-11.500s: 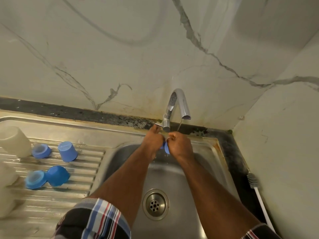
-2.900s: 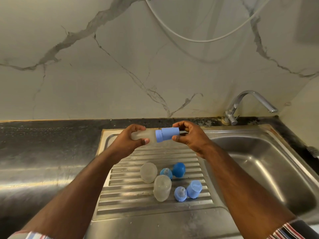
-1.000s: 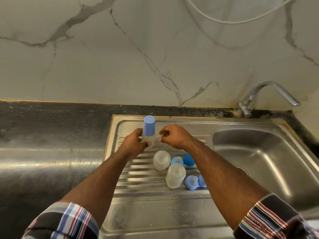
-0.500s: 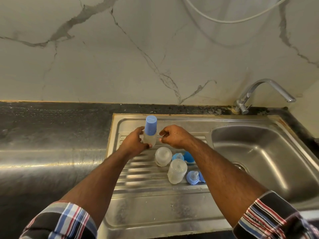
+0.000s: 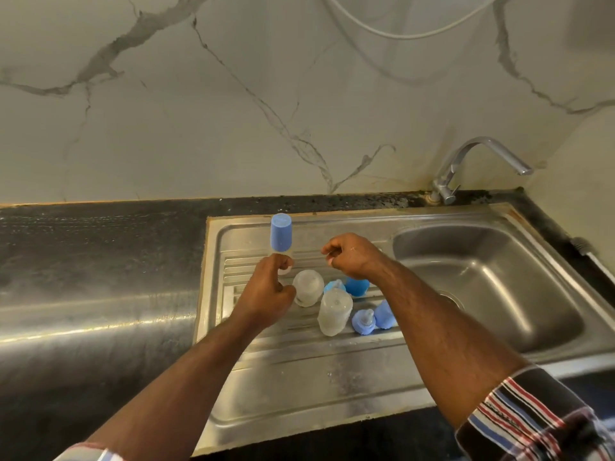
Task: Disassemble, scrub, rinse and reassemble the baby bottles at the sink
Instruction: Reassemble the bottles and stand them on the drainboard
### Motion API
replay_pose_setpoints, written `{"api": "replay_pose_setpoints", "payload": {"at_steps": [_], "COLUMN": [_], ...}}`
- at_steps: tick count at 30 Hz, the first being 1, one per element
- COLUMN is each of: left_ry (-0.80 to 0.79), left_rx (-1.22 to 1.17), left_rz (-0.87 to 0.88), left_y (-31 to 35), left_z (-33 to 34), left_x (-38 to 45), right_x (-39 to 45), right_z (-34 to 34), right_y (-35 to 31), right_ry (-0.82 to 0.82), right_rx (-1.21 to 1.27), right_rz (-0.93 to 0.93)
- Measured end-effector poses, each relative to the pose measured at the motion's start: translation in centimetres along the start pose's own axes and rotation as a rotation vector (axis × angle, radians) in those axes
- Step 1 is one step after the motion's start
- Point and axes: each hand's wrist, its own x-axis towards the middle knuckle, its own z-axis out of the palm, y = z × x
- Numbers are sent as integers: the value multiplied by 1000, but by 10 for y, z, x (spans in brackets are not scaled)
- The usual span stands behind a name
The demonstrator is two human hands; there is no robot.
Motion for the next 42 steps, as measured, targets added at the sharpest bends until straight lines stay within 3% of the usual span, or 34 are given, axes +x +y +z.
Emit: {"api": "replay_pose_setpoints", "payload": {"at_steps": [4,7,13,17,22,25,28,32,34,38,42], "left_ry": [-143,-190,-111,-46,18,94,110,51,3,-84,-104], "left_rx": [153,211,244,202,117,8,-371,-795,-885,-928,-605], "left_rz": [99,107,103,82,116,97,-36,-225,-249,-261,-159], "left_y": [3,10,24,34,54,72,91,108,114,115,109], "left_z": [10,16,20,18,13,12,15,21,26,32,35], "left_x": [-5,-1,14,21,25,30,33,36,38,40,47], "right_x": [-9,-14,-17,-10,-8,-11,-14,-16,-20,-21,-19], "right_z": [-8,-11,-8,3,-17,-45,-68,-87,-92,-99,-108], "right_y": [19,29,33,37,40,45,49,52,51,53,59], "right_ry": [69,8,-158,-143,-62,48,78,26,-29,-41,-46], "right_rx": [-6,-15,-272,-391,-63,392,874,1191,1229,1068,789], "right_rz": [32,35,-66,-96,-80,19,132,88,14,-95,-172]}}
